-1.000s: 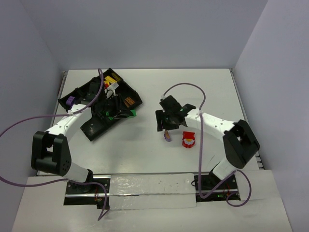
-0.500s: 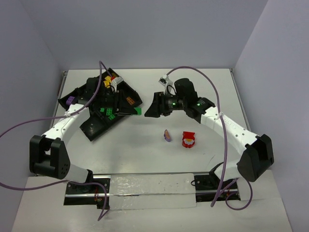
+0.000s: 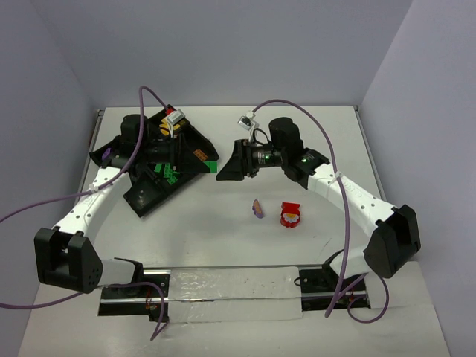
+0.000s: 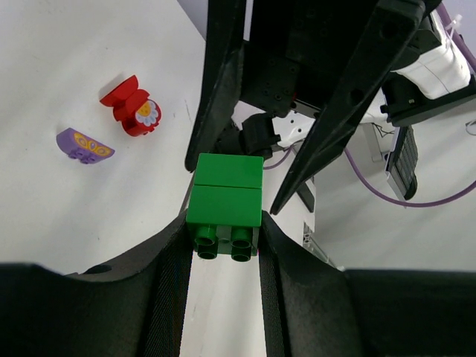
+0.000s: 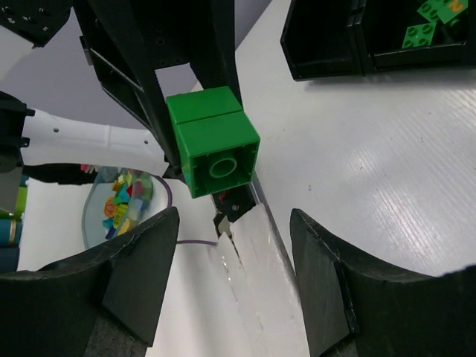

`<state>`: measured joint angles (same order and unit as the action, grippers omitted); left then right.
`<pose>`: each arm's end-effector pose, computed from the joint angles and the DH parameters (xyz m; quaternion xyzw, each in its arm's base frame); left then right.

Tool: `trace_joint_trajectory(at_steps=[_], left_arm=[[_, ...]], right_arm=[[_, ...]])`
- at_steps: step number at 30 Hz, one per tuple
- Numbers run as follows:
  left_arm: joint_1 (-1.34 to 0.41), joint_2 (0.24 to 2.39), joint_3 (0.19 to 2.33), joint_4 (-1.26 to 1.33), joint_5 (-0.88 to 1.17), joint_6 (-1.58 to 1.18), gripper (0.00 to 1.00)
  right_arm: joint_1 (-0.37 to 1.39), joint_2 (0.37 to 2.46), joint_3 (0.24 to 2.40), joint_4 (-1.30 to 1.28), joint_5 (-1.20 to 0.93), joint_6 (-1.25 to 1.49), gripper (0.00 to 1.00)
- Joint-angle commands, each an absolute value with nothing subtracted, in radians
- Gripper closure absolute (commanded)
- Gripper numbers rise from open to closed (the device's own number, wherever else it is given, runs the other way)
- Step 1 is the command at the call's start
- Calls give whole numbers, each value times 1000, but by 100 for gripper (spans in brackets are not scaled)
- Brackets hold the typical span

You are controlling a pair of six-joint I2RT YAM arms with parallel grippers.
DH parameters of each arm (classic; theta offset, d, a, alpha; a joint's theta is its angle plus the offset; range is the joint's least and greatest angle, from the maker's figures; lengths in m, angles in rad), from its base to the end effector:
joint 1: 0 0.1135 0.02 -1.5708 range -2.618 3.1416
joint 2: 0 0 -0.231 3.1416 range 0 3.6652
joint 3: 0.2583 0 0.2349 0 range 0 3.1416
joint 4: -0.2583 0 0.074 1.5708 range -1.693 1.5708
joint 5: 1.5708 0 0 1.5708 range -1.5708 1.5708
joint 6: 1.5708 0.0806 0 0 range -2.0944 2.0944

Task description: Sort the legos into containers by color

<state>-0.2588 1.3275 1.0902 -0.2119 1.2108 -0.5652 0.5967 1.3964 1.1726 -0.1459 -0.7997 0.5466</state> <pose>0.2624 -0.1475 0.2982 0.1929 0.7344 -0.6167 0.2078 0.2455 0.2366 0.3021 -0.2389 0.7542 0.5517 0.2640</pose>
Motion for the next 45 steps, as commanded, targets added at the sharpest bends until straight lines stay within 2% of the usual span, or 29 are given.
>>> trace_joint_trajectory(at_steps=[1, 13, 17, 19, 20, 23, 24, 32, 38, 40, 42, 45], left_arm=[[-255, 1300, 1085, -171, 1260, -553, 100], [-255, 1304, 1095, -196, 1275, -540, 100], [-255, 1305, 1098, -198, 1278, -538, 100], [-255, 1307, 1099, -198, 1278, -541, 100], [-255, 1309, 1100, -197, 1277, -542, 100], [-255, 1316, 1106, -200, 1277, -538, 100], [-255, 1318, 1109, -205, 1276, -535, 100], [-240, 1314, 1122, -252, 1242, -501, 100], [-218, 1320, 1115, -267, 1209, -491, 100], [-210, 1326, 1129, -313, 1153, -473, 100], [-182, 1344, 1159, -414, 788, -468, 100], [-180, 1393, 1179, -548, 388, -481, 100]], right_arm=[[593, 1416, 1234, -75, -838, 576, 33], [592, 1491, 1292, -5, -908, 644, 43], [594, 1507, 1296, 34, -929, 655, 53], [594, 1507, 1291, 40, -933, 658, 60], [593, 1505, 1287, 41, -933, 658, 66], [590, 1489, 1272, 33, -915, 653, 95], [587, 1484, 1262, 32, -911, 653, 99], [495, 1382, 1102, 24, -823, 661, 100], [462, 1352, 1072, -59, -760, 621, 100], [462, 1353, 1087, -124, -691, 593, 100], [463, 1360, 1119, -240, -544, 548, 100], [463, 1349, 1120, -321, -346, 529, 100]])
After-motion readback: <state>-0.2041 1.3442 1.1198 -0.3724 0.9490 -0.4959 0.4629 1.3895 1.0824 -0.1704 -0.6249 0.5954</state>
